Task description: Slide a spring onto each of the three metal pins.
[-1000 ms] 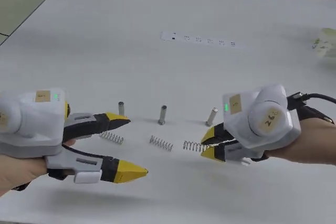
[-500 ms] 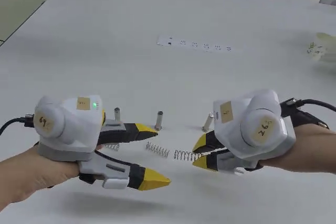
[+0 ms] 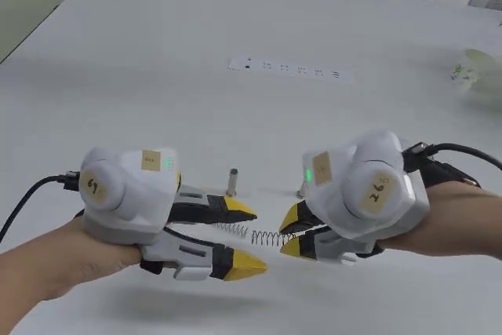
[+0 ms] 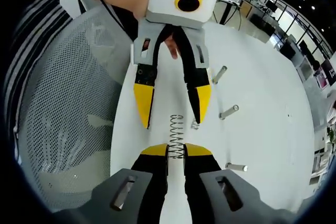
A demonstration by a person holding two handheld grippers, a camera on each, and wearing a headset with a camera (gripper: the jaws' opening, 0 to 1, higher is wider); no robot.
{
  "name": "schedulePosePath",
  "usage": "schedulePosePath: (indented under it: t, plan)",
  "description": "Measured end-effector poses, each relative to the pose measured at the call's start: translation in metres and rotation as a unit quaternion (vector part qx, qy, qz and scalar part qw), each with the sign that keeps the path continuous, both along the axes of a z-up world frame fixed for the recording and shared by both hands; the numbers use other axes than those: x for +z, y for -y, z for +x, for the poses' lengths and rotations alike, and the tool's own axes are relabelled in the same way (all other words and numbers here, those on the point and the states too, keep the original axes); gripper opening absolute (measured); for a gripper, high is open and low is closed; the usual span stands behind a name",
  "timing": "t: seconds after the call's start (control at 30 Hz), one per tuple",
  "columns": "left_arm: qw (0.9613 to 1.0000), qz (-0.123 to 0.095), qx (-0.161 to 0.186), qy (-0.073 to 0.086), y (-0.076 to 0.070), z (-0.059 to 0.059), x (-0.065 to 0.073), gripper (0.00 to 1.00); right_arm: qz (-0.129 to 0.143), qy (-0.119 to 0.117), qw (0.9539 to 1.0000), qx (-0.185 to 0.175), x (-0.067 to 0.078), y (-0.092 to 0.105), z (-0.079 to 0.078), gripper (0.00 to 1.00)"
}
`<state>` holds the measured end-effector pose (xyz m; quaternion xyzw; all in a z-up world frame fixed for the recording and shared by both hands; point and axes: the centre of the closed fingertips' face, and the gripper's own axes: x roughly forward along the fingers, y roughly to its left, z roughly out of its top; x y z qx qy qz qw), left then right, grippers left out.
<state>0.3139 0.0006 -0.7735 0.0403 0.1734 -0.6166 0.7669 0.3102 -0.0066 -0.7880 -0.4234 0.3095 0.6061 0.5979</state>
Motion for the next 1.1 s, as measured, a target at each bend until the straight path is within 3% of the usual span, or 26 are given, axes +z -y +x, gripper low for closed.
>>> schedulePosePath:
  t: [0.63, 1.1]
  plan:
    - [0.9999, -0.008, -0.01, 0.005, 0.006, -0.0012, 0.0002, 0.04, 0.001, -0.006, 1.0, 0.001, 0.0037, 0.0012, -0.004, 0.08]
    - [0.9997, 0.0, -0.022, 0.012, 0.006, -0.0041, -0.0001, 0.02, 0.022, -0.013, 0.9996, -0.009, 0.0048, 0.0004, -0.0051, 0.08]
